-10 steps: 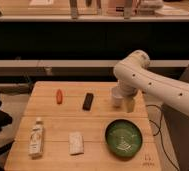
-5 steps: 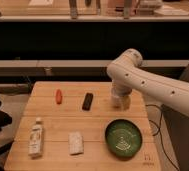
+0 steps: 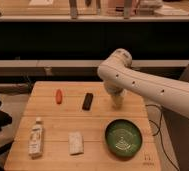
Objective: Drag the pepper across the table
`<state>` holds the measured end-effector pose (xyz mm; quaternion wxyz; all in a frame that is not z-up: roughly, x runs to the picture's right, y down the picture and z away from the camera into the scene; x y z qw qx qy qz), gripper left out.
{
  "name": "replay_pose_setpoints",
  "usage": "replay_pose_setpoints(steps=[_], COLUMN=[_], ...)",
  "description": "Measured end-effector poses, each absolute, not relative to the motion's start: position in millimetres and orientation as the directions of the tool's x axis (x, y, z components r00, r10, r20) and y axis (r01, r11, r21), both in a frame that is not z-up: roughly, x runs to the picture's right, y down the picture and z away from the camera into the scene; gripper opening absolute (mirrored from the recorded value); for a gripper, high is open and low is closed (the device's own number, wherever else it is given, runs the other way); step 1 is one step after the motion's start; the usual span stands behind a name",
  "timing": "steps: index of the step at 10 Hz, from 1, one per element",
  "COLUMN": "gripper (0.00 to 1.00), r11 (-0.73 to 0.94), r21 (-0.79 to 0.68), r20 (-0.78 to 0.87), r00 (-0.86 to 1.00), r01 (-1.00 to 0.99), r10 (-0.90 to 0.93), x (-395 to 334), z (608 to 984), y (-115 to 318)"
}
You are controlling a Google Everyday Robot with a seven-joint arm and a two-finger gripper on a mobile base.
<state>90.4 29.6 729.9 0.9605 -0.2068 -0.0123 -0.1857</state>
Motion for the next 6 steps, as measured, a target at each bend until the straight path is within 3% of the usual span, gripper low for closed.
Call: replay_pose_setpoints(steps=[6], gripper=[0.80], r11=[0.828], r21=[-0.350], r20=[0.168], r00=[0.898], r01=[0.439], r10=[-0.406], x=[47.5], z=[739.5], y=[22.7])
